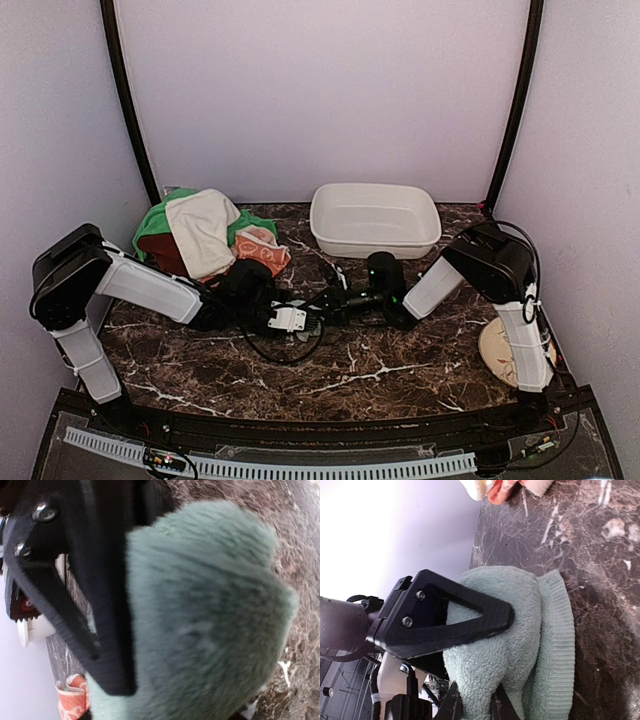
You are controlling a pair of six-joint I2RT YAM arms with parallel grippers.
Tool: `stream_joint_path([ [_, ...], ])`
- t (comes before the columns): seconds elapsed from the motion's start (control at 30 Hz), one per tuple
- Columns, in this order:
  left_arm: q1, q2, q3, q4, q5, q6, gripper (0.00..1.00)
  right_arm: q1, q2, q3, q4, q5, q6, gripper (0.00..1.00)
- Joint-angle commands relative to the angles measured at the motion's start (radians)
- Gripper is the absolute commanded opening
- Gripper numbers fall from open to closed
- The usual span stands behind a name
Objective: Roll the towels
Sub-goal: Pick up the towel from the center of the board.
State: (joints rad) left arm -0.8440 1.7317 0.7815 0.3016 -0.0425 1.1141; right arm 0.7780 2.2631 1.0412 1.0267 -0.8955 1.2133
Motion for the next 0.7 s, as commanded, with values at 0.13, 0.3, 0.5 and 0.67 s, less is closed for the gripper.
stream_joint_path([
  [0.13, -0.027, 0.047, -0.011, 0.054, -0.042, 0.004, 0.42, -0.004, -0.023, 0.009, 0.205, -0.066, 0.155, 0.0],
  [0.3, -0.027, 0.05, 0.049, 0.029, -0.108, -0.028, 0.0, -0.023, -0.08, -0.008, 0.085, -0.058, 0.073, 0.09],
  [0.5, -0.009, -0.065, 0.189, -0.277, 0.018, -0.207, 0.0, -0.132, -0.261, -0.055, -0.116, 0.035, -0.142, 0.53],
  [0.67, 0.125, -0.136, 0.459, -0.695, 0.413, -0.522, 0.0, -0.157, -0.575, -0.011, -0.712, 0.462, -0.764, 1.0],
])
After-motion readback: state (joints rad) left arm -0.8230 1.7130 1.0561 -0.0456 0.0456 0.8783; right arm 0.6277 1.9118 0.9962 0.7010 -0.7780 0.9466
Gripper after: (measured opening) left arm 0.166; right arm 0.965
